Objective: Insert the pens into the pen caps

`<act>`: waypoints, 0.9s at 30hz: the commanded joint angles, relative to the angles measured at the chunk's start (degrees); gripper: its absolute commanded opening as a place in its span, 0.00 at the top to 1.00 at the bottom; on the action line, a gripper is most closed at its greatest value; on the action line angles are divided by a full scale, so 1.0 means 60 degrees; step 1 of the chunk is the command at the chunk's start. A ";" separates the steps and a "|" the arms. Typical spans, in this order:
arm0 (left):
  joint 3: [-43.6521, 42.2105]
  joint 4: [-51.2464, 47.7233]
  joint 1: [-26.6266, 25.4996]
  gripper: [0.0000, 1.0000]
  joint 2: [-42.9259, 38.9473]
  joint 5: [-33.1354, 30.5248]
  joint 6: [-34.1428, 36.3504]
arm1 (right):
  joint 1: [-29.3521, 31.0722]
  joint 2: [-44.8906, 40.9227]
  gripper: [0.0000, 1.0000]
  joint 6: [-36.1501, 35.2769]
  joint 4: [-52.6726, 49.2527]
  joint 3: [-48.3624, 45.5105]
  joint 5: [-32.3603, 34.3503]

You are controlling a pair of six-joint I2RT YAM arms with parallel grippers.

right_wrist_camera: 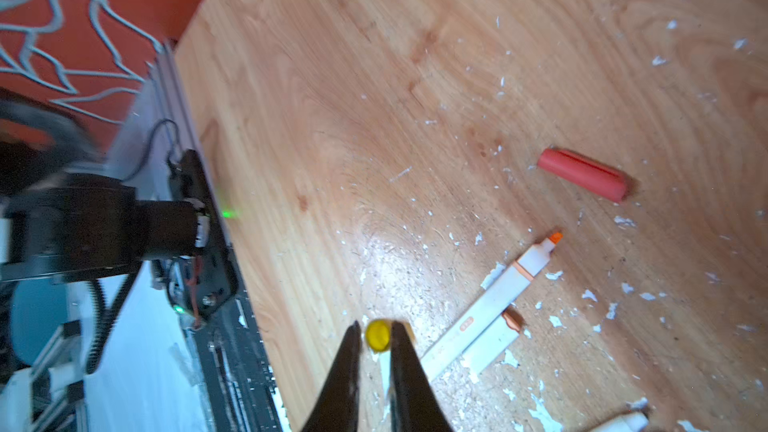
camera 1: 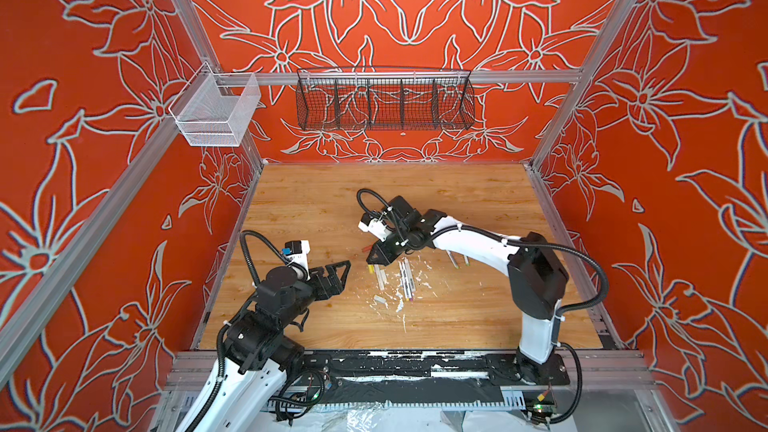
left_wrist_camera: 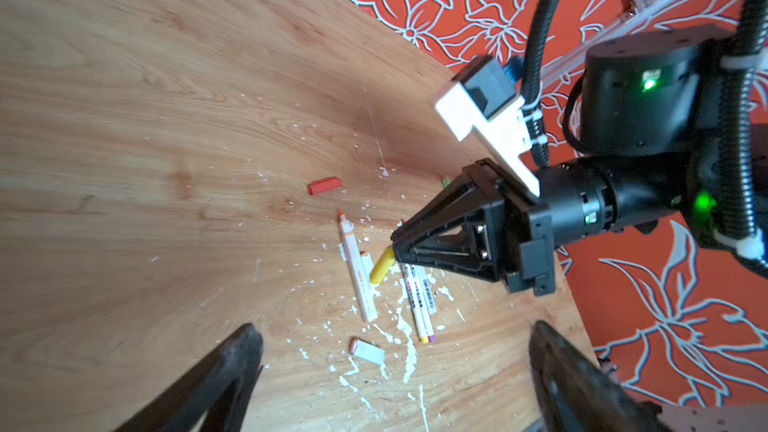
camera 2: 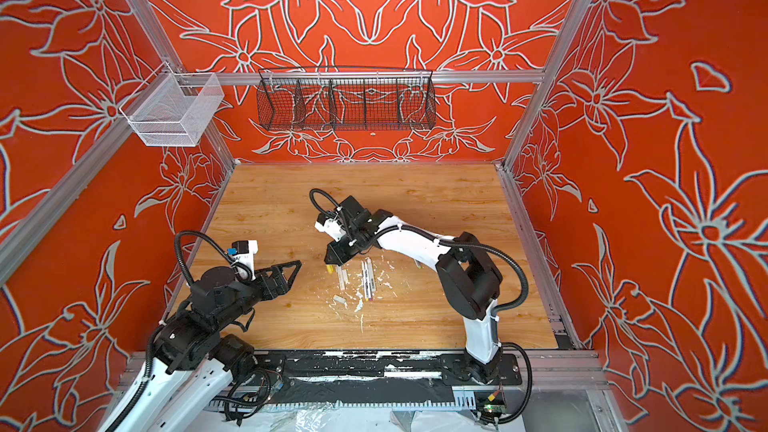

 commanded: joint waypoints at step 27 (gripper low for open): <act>0.0015 0.0056 0.0112 0.03 0.0171 -0.0482 0.0294 | 0.0472 -0.0643 0.59 0.0328 -0.1138 -0.2509 0.1388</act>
